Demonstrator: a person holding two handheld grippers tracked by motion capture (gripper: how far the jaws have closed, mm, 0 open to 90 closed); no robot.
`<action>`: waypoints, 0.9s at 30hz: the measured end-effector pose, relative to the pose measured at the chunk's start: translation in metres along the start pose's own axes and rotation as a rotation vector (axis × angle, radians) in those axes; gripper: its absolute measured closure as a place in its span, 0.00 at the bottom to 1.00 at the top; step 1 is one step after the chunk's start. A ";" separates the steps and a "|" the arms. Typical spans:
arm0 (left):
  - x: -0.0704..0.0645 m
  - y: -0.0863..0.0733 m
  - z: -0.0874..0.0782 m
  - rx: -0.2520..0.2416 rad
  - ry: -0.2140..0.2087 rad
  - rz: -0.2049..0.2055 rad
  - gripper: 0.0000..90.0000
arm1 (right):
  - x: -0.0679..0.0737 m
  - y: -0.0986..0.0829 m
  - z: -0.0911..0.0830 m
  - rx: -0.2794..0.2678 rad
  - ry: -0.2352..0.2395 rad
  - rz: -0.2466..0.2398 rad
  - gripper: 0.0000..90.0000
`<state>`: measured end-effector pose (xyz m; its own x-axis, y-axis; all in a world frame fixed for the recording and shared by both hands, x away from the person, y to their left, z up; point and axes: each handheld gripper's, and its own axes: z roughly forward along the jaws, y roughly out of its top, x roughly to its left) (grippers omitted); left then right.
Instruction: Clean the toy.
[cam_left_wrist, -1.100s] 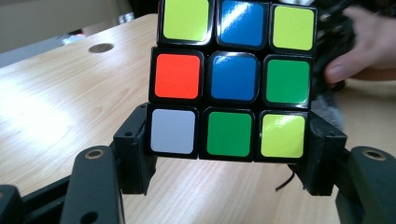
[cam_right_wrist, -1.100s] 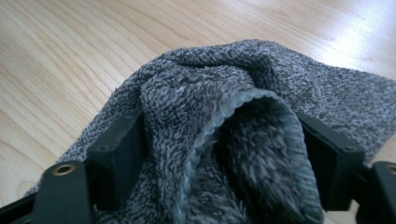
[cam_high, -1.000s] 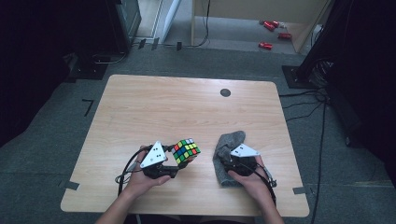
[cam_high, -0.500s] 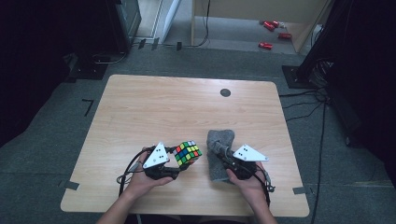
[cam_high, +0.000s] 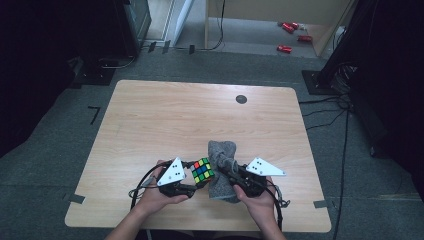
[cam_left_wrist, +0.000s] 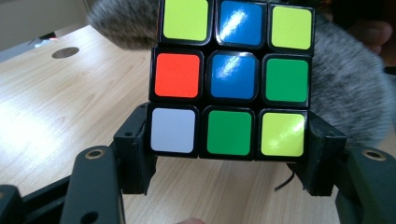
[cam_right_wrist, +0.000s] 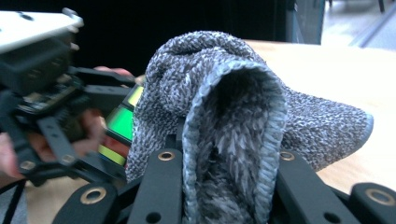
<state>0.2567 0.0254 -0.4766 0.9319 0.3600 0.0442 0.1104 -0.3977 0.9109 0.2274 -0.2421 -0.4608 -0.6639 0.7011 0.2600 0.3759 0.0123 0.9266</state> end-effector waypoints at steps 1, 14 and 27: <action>0.000 0.000 0.001 0.002 0.001 -0.001 0.38 | -0.001 0.000 0.000 0.007 -0.001 0.006 0.83; 0.000 0.000 0.001 -0.001 -0.010 -0.005 0.38 | 0.005 0.003 0.000 0.023 -0.036 -0.045 0.83; -0.001 0.004 -0.002 -0.026 0.001 -0.010 0.38 | 0.005 0.006 -0.004 0.013 -0.064 -0.051 0.83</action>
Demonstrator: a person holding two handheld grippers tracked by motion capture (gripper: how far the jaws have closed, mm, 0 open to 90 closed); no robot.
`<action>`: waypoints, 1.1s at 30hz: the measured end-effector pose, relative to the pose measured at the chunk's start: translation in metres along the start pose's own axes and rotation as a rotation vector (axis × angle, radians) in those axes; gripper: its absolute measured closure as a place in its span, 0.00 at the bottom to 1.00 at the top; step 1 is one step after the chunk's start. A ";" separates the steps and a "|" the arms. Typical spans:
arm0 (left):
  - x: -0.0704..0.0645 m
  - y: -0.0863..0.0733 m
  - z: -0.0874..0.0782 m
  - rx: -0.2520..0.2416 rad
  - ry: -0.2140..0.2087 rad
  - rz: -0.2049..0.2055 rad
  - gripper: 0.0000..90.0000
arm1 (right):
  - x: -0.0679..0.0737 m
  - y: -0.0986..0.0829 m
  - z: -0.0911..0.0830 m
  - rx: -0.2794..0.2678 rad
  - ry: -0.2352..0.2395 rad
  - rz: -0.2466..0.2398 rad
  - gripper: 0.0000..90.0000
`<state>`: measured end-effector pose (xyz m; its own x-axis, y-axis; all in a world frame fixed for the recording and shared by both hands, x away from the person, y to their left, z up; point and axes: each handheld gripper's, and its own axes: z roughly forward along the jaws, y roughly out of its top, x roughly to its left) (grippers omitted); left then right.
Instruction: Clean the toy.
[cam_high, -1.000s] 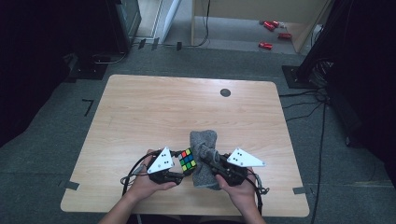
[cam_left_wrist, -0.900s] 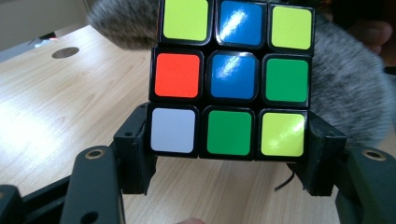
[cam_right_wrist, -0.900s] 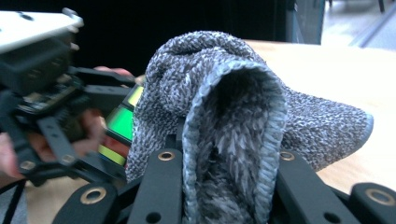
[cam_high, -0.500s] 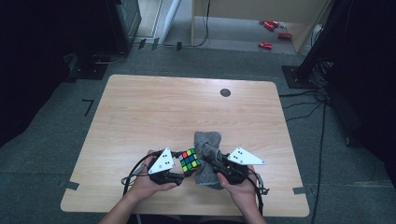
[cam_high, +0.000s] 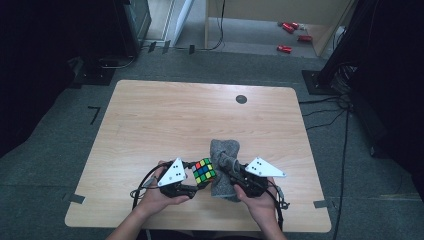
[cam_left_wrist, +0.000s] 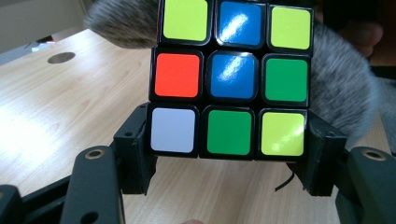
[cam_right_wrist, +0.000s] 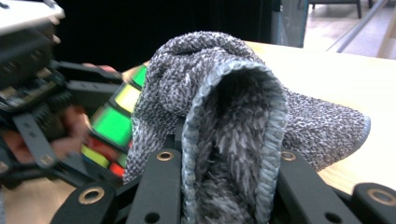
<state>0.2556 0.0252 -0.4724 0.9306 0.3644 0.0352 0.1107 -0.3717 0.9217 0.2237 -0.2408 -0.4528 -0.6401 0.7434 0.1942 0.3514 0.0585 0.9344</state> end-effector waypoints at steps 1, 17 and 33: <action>0.002 0.000 -0.001 -0.003 0.007 -0.010 0.38 | -0.001 0.000 0.000 0.003 -0.002 0.001 0.83; 0.000 0.001 0.000 0.001 0.004 -0.003 0.38 | 0.002 0.001 0.000 -0.010 0.002 -0.015 0.83; -0.002 0.000 0.001 -0.006 -0.010 -0.001 0.38 | 0.012 0.008 -0.001 -0.029 0.031 -0.024 0.83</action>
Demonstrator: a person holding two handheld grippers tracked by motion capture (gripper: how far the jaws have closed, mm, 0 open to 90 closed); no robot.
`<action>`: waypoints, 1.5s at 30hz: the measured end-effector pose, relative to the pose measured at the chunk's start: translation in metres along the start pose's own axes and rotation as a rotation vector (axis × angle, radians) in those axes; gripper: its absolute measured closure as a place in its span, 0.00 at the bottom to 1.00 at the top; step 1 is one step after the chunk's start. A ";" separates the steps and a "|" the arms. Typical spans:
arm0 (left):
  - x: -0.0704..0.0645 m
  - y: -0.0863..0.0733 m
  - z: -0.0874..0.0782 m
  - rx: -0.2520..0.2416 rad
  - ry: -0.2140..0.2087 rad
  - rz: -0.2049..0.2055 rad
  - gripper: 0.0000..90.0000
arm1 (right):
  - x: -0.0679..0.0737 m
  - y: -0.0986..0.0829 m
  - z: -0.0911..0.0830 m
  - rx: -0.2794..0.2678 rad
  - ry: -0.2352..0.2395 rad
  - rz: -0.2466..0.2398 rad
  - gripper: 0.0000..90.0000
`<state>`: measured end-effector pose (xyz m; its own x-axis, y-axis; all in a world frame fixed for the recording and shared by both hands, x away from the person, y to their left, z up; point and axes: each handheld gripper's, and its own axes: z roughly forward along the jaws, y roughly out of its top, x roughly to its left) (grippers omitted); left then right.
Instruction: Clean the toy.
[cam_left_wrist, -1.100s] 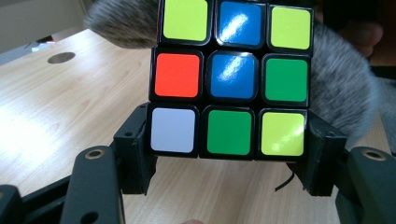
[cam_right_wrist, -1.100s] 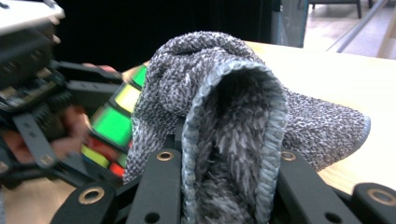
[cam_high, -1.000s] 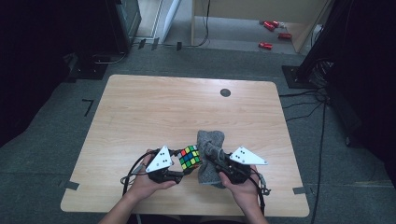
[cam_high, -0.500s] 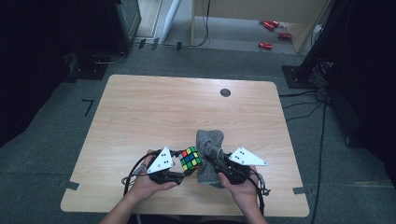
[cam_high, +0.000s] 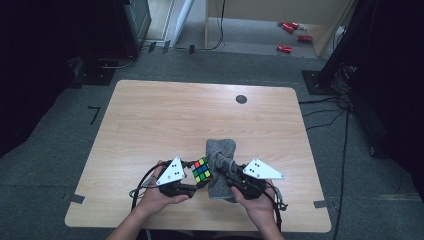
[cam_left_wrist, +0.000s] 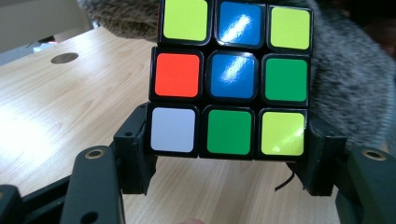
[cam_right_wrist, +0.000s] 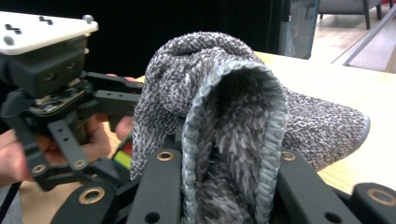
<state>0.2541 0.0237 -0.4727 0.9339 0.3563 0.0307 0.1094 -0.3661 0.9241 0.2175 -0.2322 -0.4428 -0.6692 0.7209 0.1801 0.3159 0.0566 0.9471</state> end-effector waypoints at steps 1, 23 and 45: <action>-0.001 0.000 0.001 0.001 0.002 0.002 0.38 | -0.001 -0.001 0.000 0.001 -0.002 0.001 0.83; 0.001 0.001 -0.002 -0.004 0.003 0.006 0.38 | -0.003 -0.002 0.000 0.002 -0.016 0.001 0.83; 0.005 0.001 -0.004 -0.009 -0.001 -0.021 0.38 | -0.004 -0.004 0.000 -0.002 -0.015 0.016 0.83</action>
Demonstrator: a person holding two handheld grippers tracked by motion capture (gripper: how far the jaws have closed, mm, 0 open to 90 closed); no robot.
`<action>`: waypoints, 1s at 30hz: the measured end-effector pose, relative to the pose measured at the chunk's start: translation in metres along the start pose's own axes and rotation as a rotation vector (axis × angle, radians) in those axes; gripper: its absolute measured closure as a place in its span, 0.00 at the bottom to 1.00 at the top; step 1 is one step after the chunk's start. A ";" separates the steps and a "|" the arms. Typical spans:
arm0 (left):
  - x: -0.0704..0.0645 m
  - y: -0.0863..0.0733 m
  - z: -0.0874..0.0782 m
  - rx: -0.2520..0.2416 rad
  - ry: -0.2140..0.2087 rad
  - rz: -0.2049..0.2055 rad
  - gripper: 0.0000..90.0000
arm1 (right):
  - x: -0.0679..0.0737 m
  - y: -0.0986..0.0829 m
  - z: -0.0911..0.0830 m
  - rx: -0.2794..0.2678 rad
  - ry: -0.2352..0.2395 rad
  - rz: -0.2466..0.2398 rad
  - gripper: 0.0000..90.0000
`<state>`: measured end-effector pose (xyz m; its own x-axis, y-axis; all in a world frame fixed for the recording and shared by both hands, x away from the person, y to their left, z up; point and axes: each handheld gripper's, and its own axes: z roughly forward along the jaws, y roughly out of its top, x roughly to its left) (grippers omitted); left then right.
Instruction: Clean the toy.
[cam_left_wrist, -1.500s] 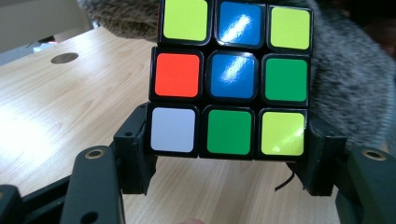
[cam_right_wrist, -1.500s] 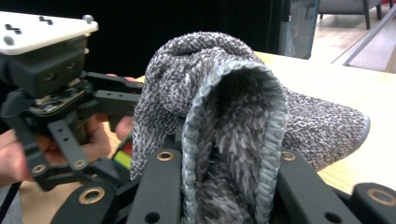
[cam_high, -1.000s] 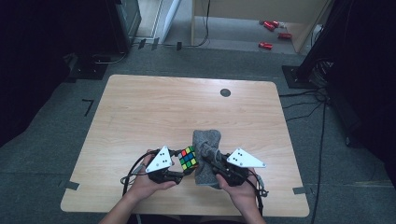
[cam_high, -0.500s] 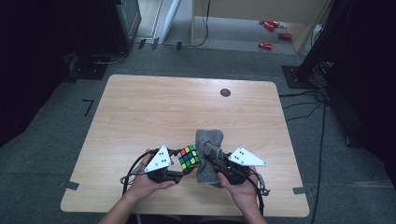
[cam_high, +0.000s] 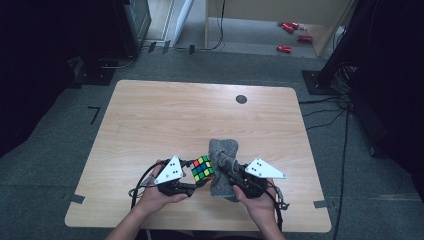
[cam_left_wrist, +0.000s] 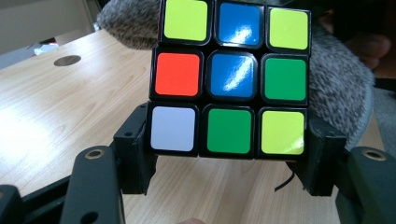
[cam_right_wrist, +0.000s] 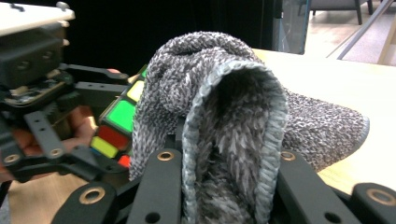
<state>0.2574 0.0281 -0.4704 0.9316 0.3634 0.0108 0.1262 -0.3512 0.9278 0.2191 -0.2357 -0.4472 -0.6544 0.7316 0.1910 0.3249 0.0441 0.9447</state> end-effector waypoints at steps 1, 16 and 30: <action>-0.001 0.000 0.001 0.003 -0.003 -0.001 0.38 | 0.004 0.002 0.000 -0.004 0.010 -0.010 0.83; -0.001 0.000 0.002 0.017 -0.006 0.003 0.38 | 0.009 0.003 0.001 -0.007 0.021 -0.024 0.83; -0.001 0.001 0.001 0.011 0.002 0.000 0.38 | 0.008 0.002 -0.001 -0.011 0.013 0.003 0.84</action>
<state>0.2573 0.0265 -0.4696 0.9308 0.3654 0.0116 0.1301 -0.3607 0.9236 0.2142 -0.2307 -0.4434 -0.6620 0.7229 0.1976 0.3196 0.0339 0.9469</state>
